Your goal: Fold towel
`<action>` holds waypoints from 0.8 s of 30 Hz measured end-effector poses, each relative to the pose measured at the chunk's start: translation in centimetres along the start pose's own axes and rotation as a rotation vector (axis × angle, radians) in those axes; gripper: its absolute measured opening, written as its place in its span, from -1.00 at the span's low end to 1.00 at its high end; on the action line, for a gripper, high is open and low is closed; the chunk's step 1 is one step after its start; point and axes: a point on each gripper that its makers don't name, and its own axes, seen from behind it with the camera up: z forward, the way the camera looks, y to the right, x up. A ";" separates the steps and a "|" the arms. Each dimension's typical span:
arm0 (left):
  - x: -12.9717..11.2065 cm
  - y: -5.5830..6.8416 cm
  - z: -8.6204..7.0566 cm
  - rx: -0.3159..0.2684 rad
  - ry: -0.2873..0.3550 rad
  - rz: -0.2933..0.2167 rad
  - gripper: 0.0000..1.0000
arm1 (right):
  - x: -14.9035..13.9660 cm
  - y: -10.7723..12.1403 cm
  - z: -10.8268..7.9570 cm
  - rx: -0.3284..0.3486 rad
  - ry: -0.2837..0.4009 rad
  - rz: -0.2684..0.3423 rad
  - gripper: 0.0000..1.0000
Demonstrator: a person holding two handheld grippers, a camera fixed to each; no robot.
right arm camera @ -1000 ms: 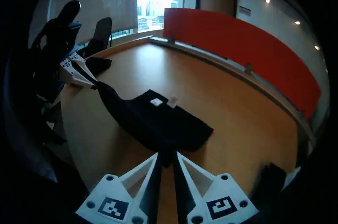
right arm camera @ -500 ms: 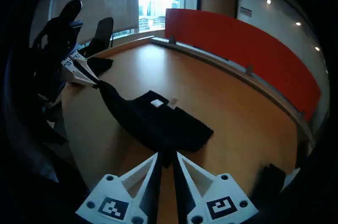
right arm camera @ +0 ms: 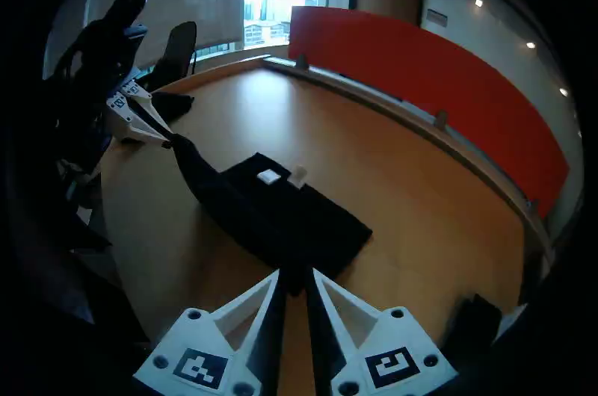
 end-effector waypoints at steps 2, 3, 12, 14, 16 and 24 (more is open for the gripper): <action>0.2 -0.2 0.5 -0.001 -0.001 -0.011 -0.80 | 0.0 0.5 0.5 -0.003 -0.004 0.010 -0.66; 0.4 -0.3 0.8 0.001 -0.003 -0.015 -0.80 | 0.0 0.7 0.7 -0.004 -0.004 0.012 -0.66; 1.3 -1.8 3.3 0.015 -0.023 -0.046 -0.80 | 0.4 2.7 3.0 -0.014 -0.011 0.031 -0.66; 1.4 -2.2 3.8 0.020 -0.030 -0.049 -0.80 | 0.4 3.1 3.5 -0.013 -0.014 0.038 -0.66; 1.5 -2.3 4.3 0.021 -0.034 -0.050 -0.80 | 0.2 3.3 3.8 -0.012 -0.021 0.040 -0.66; 1.7 -2.6 5.5 0.021 -0.046 -0.034 -0.80 | -0.4 4.0 4.8 -0.010 -0.042 0.042 -0.66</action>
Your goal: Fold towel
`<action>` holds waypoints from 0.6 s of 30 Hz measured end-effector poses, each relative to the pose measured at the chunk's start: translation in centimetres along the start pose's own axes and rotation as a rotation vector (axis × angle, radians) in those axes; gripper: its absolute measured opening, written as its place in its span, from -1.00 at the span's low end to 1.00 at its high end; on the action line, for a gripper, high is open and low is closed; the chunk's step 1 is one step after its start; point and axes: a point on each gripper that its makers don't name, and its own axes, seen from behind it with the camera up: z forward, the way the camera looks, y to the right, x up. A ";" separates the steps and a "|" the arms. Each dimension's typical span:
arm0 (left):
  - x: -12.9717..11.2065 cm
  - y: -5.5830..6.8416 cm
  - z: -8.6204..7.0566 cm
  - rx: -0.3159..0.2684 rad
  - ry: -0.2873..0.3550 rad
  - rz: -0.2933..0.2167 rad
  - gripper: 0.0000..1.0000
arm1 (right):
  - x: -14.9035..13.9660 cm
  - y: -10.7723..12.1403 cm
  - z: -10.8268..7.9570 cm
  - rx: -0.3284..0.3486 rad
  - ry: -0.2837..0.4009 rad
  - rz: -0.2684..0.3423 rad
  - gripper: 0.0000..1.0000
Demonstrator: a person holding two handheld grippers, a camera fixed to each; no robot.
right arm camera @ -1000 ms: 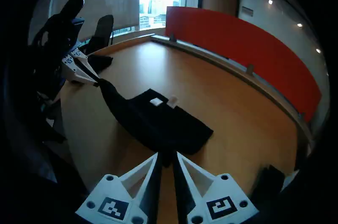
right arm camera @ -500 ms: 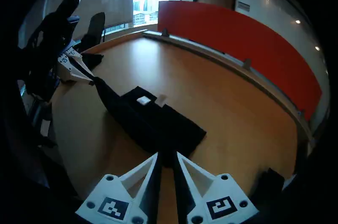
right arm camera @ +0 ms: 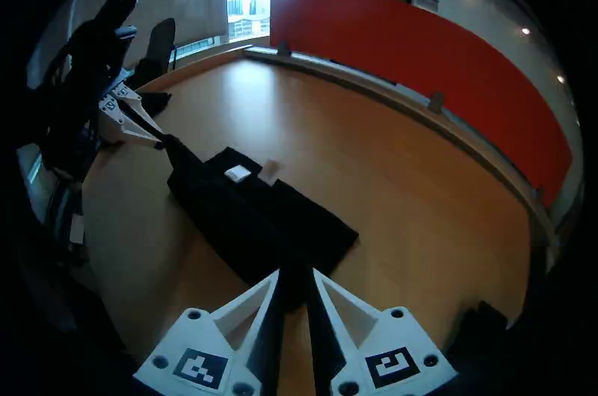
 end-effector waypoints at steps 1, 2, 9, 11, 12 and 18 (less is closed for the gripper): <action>0.0 0.0 0.1 0.000 -0.001 0.003 -0.80 | 0.0 0.1 0.1 0.001 -0.002 0.000 -0.66; -0.1 -0.1 0.3 0.001 -0.002 0.006 -0.80 | -0.1 0.1 0.2 0.002 -0.005 0.001 -0.66; -0.3 -0.7 1.9 0.009 -0.009 0.011 -0.80 | -0.7 0.5 1.5 0.005 -0.025 0.004 -0.66; -0.5 -0.7 2.5 0.009 -0.013 0.011 -0.80 | -1.0 0.7 2.0 0.004 -0.034 0.010 -0.66; -0.6 -0.8 2.8 0.009 -0.013 0.011 -0.80 | -1.1 0.7 2.2 0.004 -0.038 0.014 -0.66; -0.9 -1.2 4.4 0.015 -0.018 0.012 -0.80 | -2.0 1.0 3.6 0.006 -0.057 0.048 -0.66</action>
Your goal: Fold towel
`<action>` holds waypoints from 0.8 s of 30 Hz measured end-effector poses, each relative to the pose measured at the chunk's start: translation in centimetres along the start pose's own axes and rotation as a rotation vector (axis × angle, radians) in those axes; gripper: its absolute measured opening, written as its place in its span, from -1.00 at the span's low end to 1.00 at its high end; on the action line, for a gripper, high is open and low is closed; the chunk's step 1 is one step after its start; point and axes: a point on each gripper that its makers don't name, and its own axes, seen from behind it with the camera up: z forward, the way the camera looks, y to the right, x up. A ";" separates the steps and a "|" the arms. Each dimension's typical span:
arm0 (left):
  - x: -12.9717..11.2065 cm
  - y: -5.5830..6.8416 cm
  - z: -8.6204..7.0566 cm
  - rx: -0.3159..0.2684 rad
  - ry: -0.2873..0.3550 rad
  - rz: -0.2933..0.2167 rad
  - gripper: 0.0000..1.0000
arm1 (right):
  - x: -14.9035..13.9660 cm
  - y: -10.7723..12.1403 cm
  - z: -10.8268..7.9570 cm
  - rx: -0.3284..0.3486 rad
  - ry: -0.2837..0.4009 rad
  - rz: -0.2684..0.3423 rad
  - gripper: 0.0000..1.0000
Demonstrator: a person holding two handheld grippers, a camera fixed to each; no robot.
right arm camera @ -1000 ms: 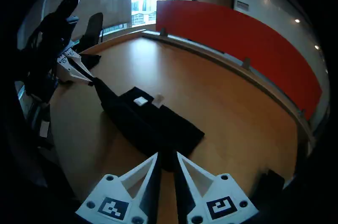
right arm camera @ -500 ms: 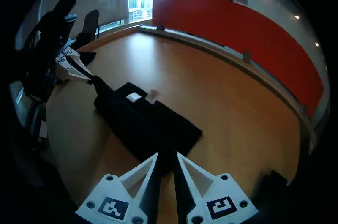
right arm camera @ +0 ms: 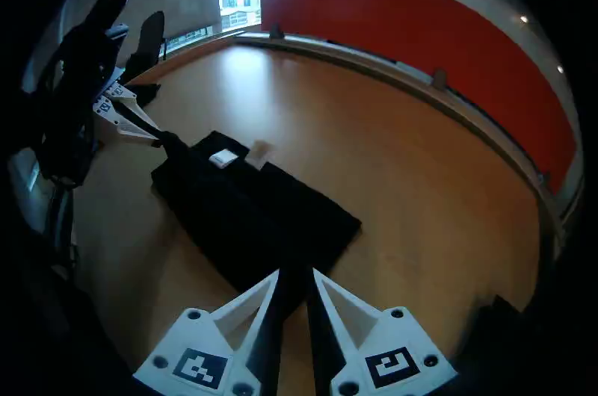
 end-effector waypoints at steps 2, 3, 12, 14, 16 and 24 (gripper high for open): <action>-0.1 -0.2 0.5 0.003 -0.004 0.004 -0.79 | -0.2 0.1 0.5 -0.002 -0.003 0.011 -0.66; -0.2 -0.2 0.8 0.003 -0.008 0.005 -0.79 | -0.2 0.2 0.7 -0.003 -0.004 0.016 -0.66; -0.9 -0.5 2.6 0.010 -0.026 0.016 -0.78 | -0.6 0.6 2.2 -0.014 0.002 0.055 -0.64; -1.0 -0.6 2.9 0.012 -0.030 0.018 -0.78 | -0.8 0.7 2.5 -0.017 0.001 0.063 -0.63; -1.0 -0.8 3.2 0.016 -0.031 0.019 -0.78 | -0.9 0.7 2.7 -0.019 -0.001 0.069 -0.62; -1.2 -1.2 4.1 0.038 -0.040 0.038 -0.72 | -0.9 1.3 3.4 -0.043 -0.006 0.066 -0.43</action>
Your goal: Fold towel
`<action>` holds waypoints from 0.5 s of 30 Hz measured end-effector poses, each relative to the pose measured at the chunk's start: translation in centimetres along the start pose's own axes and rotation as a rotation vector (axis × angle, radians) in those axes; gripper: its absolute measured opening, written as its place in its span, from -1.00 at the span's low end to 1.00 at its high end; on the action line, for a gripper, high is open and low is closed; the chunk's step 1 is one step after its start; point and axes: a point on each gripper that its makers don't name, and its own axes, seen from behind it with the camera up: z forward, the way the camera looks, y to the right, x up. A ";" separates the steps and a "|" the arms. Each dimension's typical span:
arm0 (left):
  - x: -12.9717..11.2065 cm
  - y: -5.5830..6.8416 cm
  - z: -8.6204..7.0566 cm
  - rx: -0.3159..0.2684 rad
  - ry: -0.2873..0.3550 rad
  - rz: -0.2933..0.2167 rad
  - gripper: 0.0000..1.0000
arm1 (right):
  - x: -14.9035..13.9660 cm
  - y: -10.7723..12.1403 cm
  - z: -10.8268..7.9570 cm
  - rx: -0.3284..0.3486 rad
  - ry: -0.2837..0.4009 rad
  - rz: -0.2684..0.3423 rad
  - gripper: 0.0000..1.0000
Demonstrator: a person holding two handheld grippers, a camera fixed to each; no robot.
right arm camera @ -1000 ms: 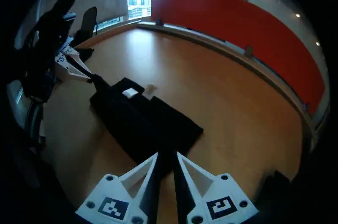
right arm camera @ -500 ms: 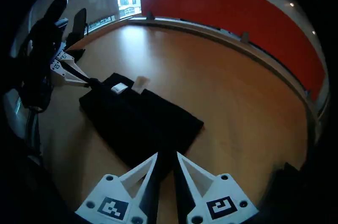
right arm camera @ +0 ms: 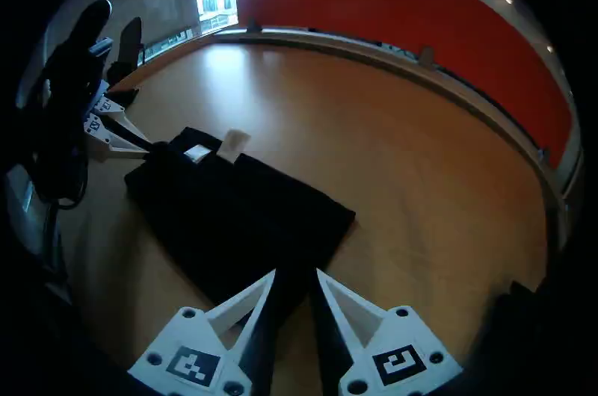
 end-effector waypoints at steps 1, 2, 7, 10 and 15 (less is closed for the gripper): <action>0.0 -0.1 0.1 0.003 -0.002 0.005 -0.71 | 0.0 0.1 0.1 -0.004 -0.002 -0.004 -0.38; 0.0 -0.2 0.2 0.007 -0.005 0.012 -0.69 | 0.1 0.2 0.2 -0.009 -0.003 -0.008 -0.33; 0.1 -0.4 0.6 0.011 -0.010 0.040 -0.48 | 0.2 0.8 0.7 -0.027 -0.010 -0.010 -0.21; 0.1 -0.7 0.8 0.021 -0.010 0.060 -0.28 | 0.3 1.1 0.9 -0.035 -0.008 0.002 0.05; 0.3 -1.1 1.0 0.034 -0.009 0.087 -0.07 | 0.5 1.6 1.2 -0.051 -0.005 0.016 0.25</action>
